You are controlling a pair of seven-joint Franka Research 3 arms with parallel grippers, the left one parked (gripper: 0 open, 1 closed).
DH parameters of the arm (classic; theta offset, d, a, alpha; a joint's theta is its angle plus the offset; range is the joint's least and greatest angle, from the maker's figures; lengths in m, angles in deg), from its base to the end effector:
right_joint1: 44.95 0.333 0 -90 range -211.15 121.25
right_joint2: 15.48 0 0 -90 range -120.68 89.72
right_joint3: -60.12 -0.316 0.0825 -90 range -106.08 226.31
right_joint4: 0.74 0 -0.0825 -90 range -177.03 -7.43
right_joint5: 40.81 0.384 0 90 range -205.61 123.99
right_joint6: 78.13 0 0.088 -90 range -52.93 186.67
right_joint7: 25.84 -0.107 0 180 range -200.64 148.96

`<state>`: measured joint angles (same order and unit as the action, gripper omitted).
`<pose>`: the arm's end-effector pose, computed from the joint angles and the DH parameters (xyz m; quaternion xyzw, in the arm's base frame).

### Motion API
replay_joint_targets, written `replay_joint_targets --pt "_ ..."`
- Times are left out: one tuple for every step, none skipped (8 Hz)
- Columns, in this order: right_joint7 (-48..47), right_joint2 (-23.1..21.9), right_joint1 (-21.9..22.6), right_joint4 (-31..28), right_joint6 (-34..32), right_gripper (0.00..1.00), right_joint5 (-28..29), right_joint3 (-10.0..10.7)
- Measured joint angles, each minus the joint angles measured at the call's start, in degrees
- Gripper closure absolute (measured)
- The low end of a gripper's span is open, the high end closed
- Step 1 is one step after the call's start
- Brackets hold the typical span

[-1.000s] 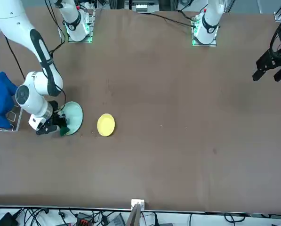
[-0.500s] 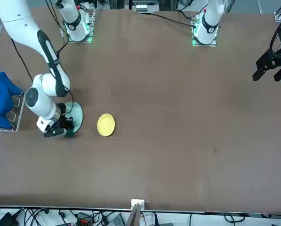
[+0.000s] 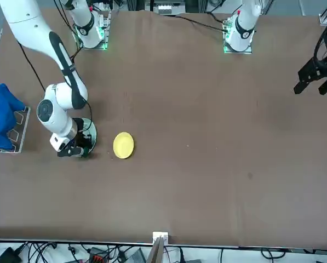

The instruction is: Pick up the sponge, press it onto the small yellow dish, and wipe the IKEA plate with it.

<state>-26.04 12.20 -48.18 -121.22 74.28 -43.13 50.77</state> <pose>0.5856 0.0635 0.1953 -0.9971 -0.0584 -0.0391 0.0295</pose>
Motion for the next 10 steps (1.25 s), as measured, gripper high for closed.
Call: replay_joint_targets --pt "-0.2 -1.4 0.0 -2.6 1.2 0.80 0.3 -0.4" --pt "-0.3 -2.9 0.1 -5.4 2.4 0.80 0.5 -0.7" --pt "-0.4 -4.2 0.0 -7.7 3.4 0.80 0.6 -0.7" --pt "-0.4 -5.2 -0.2 -9.3 3.9 0.80 0.7 -0.7" --pt "-0.4 -5.8 -0.8 -10.5 4.0 0.80 0.8 -0.7" --pt "-0.2 -6.6 -1.9 -11.6 4.0 0.80 0.8 -0.7" --pt "0.9 -7.3 -3.3 -12.8 4.0 0.80 0.8 -0.7" --pt "2.6 -8.0 -5.0 -13.8 4.0 0.80 0.8 -0.7" --pt "4.4 -8.5 -6.6 -14.6 4.0 0.80 0.8 -0.7" --pt "6.4 -8.7 -8.2 -14.9 4.0 0.80 0.8 -0.7"
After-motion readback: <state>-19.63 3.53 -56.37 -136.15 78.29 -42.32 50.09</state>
